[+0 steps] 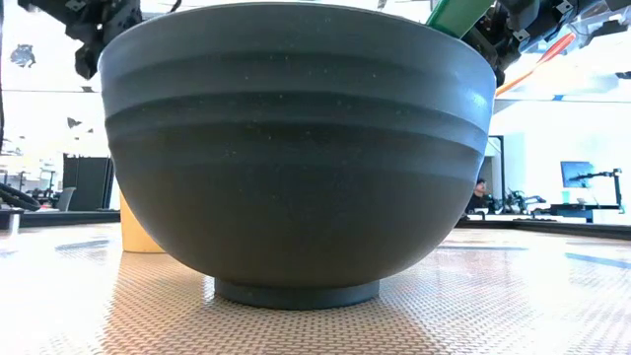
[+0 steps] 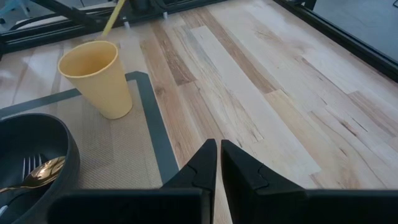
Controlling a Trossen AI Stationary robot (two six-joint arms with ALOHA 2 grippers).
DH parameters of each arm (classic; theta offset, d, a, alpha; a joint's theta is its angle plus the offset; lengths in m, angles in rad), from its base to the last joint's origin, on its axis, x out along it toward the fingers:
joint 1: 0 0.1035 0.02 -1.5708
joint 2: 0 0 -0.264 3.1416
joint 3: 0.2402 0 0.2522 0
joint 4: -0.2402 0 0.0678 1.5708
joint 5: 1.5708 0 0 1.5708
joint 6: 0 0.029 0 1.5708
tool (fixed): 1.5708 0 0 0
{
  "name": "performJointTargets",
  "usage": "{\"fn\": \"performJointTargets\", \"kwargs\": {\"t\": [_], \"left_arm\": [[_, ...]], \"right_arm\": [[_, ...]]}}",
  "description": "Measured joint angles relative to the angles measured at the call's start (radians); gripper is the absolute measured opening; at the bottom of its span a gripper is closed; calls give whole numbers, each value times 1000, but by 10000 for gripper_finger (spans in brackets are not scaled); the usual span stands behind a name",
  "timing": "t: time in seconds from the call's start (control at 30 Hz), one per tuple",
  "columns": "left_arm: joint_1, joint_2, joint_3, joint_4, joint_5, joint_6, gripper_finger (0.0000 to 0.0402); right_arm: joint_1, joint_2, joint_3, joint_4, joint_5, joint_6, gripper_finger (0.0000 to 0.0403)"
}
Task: Pick & Place Utensil
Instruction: Put the yellow straw into the yellow cup on the transparent mat
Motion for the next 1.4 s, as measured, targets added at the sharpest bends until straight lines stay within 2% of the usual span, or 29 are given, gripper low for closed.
{"fn": "performJointTargets", "kwargs": {"t": [0.1, 0.2, 0.37, 0.5, 0.9, 1.13, 1.4], "left_arm": [[0, -3, 0, 98, -69, 129, 3], [0, 6, 0, 261, -121, 334, 3], [0, 25, 0, 563, -136, 645, 3], [-2, 32, 0, 722, -134, 774, 3], [-4, 141, 1, 896, 14, 798, 3], [-4, 237, 1, 995, 19, 798, 3], [-4, 350, 1, 1011, 20, 771, 3]], "right_arm": [[0, 0, 0, 0, 0, 0, 17], [0, 0, 0, 0, 0, 0, 17], [0, 0, 0, 0, 0, 0, 17], [0, 0, 0, 0, 0, 0, 17], [0, 0, 0, 0, 0, 0, 17], [0, 0, 0, 0, 0, 0, 17], [0, 0, 0, 0, 0, 0, 17]]}}
